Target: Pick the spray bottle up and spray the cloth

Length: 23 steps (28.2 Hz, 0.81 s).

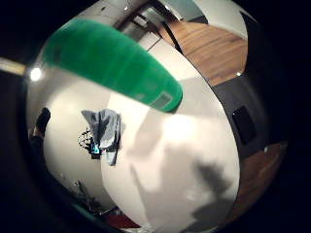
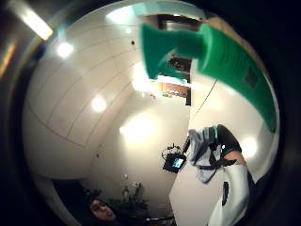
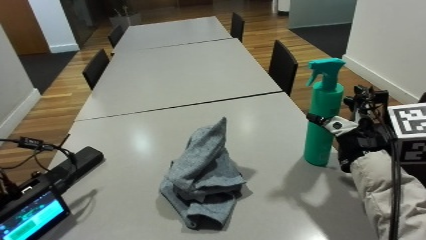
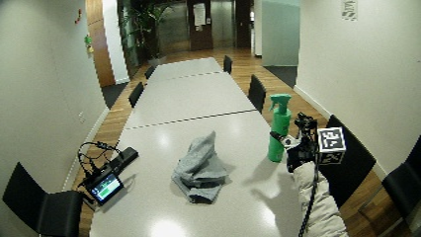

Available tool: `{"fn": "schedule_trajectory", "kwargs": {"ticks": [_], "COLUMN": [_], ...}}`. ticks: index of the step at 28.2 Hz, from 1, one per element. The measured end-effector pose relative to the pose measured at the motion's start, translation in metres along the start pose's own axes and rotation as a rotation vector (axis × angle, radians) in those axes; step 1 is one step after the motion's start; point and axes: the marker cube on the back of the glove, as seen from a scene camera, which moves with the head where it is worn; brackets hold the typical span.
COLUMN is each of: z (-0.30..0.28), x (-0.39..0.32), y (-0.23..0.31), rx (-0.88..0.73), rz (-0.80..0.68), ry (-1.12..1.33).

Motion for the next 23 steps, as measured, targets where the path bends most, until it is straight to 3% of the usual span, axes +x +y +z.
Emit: {"fn": "schedule_trajectory", "kwargs": {"ticks": [4,9,14,23], "z": [-0.011,-0.015,-0.018,-0.018], "x": [0.043,0.072,0.068,0.058], "y": [-0.022,-0.012,-0.005,-0.039], "rx": [-0.019,-0.007,0.057,0.124], "rz": [0.093,0.116,0.123,0.109], "ry": [-0.035,-0.1,-0.173,-0.193]}}
